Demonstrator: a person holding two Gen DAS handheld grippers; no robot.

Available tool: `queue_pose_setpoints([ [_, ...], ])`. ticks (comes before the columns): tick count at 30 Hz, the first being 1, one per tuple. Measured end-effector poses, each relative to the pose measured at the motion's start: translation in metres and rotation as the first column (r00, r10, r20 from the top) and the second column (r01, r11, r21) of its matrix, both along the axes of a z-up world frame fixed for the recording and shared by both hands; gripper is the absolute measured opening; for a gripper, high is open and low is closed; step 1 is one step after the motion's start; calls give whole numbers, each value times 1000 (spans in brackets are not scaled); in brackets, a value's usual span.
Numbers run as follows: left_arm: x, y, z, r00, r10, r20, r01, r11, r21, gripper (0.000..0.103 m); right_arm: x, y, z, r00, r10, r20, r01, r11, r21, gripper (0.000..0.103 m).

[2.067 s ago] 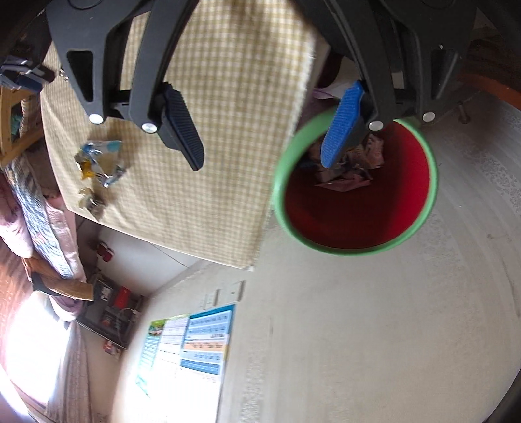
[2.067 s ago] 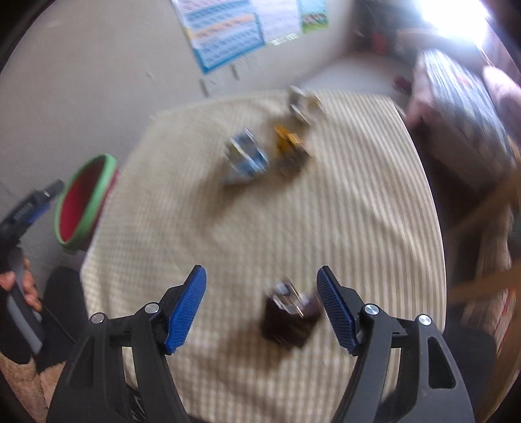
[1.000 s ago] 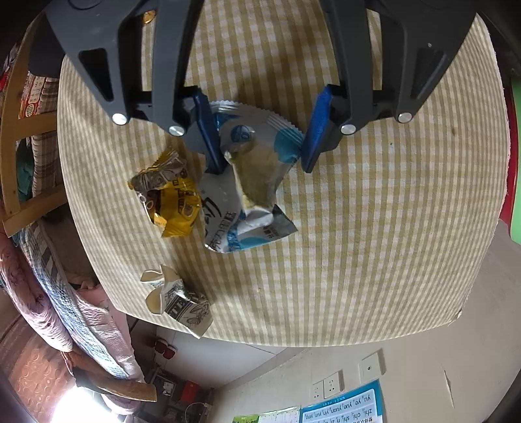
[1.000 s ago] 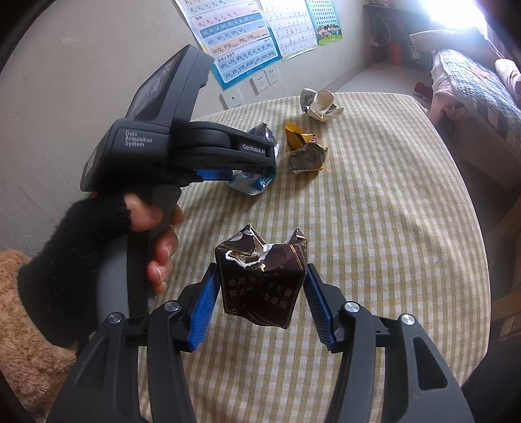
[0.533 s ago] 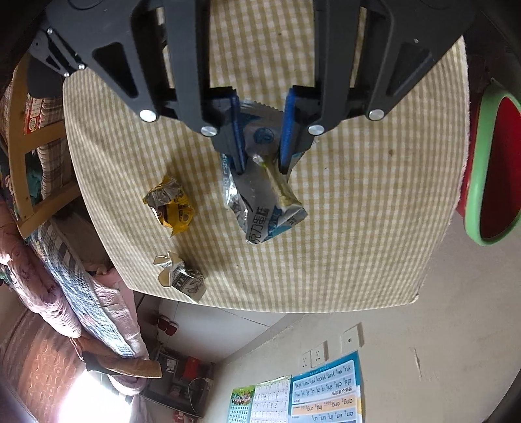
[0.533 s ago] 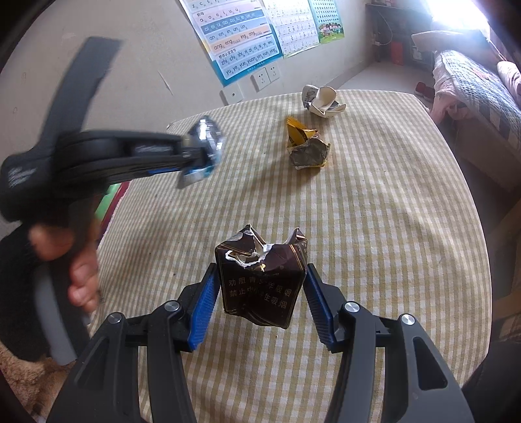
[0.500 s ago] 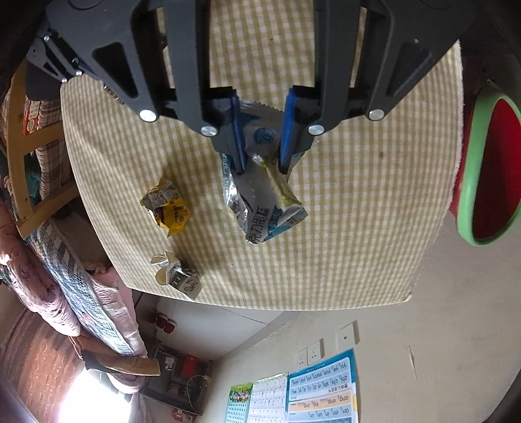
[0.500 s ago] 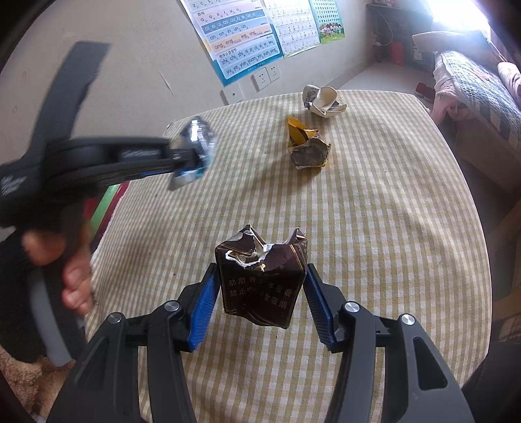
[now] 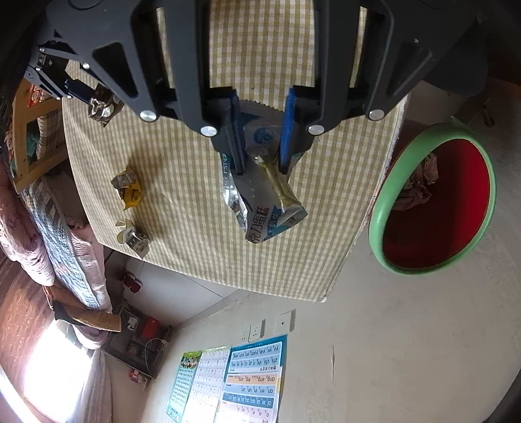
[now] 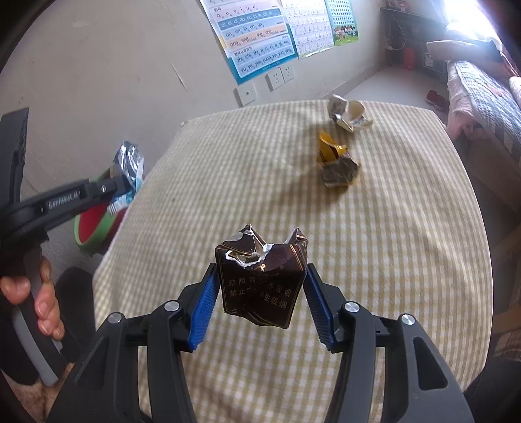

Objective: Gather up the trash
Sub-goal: 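Carry the silver-blue wrapper over the red bin with left tool while right carries brown foil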

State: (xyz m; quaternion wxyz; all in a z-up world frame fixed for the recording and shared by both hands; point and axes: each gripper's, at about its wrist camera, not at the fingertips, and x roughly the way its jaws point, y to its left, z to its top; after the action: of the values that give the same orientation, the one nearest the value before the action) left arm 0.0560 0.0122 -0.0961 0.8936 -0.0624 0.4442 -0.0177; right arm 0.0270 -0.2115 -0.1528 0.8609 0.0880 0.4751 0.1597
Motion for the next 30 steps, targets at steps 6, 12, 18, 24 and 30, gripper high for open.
queue_pose_setpoints([
  [6, -11, 9, 12, 999, 8, 51, -10, 999, 43, 20, 21, 19, 32, 997, 7, 70, -9, 1000, 28, 51],
  [12, -14, 29, 11, 997, 59, 54, -62, 997, 41, 20, 31, 40, 58, 992, 24, 127, -29, 999, 38, 51],
  [18, -19, 43, 18, 994, 87, 67, -89, 996, 31, 20, 29, 53, 66, 989, 39, 142, -43, 999, 30, 52],
  [24, -25, 46, 31, 991, 85, 105, -92, 994, 56, 20, 23, 62, 72, 986, 52, 158, -57, 998, 25, 52],
  [30, -29, 53, 36, 987, 101, 125, -110, 992, 65, 20, 21, 72, 74, 983, 74, 165, -78, 997, 12, 52],
])
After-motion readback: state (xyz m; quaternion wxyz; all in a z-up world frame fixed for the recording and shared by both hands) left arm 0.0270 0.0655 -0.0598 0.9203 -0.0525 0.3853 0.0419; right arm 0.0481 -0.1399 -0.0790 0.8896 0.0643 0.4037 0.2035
